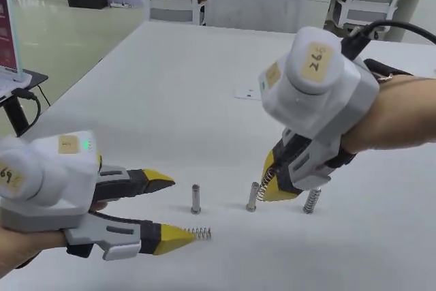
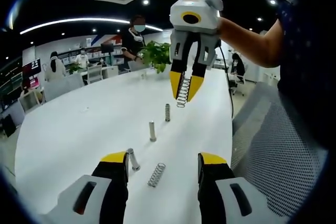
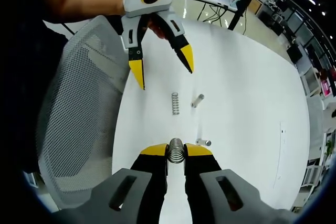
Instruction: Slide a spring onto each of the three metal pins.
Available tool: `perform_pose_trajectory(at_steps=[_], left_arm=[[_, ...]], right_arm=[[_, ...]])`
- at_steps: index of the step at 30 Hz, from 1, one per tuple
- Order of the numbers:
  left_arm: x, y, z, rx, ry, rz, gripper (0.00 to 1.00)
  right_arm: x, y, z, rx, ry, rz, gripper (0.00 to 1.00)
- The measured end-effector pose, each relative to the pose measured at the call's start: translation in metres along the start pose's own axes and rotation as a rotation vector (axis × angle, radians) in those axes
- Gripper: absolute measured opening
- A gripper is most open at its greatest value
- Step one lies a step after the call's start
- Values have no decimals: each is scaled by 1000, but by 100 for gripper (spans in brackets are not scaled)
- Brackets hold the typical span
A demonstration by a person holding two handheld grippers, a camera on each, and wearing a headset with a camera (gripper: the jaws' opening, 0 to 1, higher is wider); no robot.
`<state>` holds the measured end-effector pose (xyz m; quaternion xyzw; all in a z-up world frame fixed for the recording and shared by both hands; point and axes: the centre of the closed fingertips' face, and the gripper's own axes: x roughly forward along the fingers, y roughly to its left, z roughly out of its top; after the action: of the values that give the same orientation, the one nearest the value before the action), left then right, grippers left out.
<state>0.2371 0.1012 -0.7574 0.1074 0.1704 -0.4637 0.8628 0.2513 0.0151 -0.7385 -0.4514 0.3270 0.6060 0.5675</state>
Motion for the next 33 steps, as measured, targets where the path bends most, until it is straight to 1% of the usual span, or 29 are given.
perform_pose_trajectory(at_steps=[8,12,20,24,33], left_arm=[[-5,3,-10,-29,0,22,51],[-6,3,-14,-37,4,30,53],[-4,1,-15,-52,-4,33,56],[-3,0,-15,-55,-6,29,56],[-2,-3,-16,-61,-4,27,57]], right_arm=[[0,-10,-6,18,11,-14,9],[1,-18,-10,27,19,-27,9],[7,-29,-14,38,31,-34,9],[11,-37,-15,34,43,-52,9],[22,-51,-20,51,50,-53,9]])
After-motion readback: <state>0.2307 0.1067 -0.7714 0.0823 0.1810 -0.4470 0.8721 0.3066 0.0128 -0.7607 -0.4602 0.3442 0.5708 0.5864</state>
